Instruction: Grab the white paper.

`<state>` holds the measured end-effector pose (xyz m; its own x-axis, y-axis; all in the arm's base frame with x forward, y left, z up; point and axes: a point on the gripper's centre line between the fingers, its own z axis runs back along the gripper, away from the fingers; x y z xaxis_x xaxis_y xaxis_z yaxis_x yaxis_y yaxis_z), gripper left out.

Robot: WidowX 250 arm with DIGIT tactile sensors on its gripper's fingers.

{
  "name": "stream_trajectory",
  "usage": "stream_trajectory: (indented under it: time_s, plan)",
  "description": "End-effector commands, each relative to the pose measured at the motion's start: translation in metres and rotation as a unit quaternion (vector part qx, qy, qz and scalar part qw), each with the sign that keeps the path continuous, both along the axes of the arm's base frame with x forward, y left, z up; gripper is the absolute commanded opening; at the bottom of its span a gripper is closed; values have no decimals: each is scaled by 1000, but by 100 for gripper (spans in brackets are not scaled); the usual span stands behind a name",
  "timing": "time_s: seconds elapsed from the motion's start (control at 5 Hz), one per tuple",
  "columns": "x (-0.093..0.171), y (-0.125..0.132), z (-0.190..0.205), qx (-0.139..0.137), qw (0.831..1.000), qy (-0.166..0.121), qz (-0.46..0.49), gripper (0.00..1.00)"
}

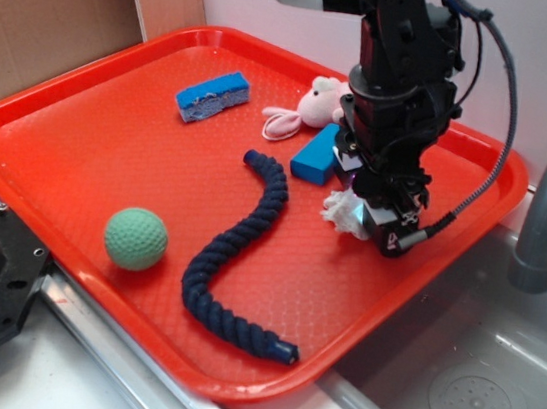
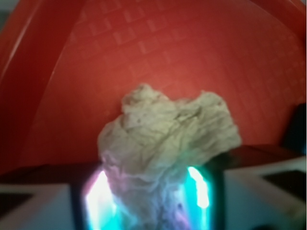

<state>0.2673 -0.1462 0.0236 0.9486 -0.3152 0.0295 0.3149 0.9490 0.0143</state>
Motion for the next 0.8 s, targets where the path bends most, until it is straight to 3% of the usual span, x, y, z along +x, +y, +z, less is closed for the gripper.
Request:
stream_trajectory:
  time_s: [0.0, 0.2, 0.4, 0.6]
  plan:
    - [-4, -8, 29, 36, 999, 5, 40, 0]
    - [7, 43, 79, 30, 995, 13, 95, 0]
    - [-22, 97, 128, 4, 990, -12, 143, 0]
    - [-39, 140, 153, -16, 982, -27, 185, 0]
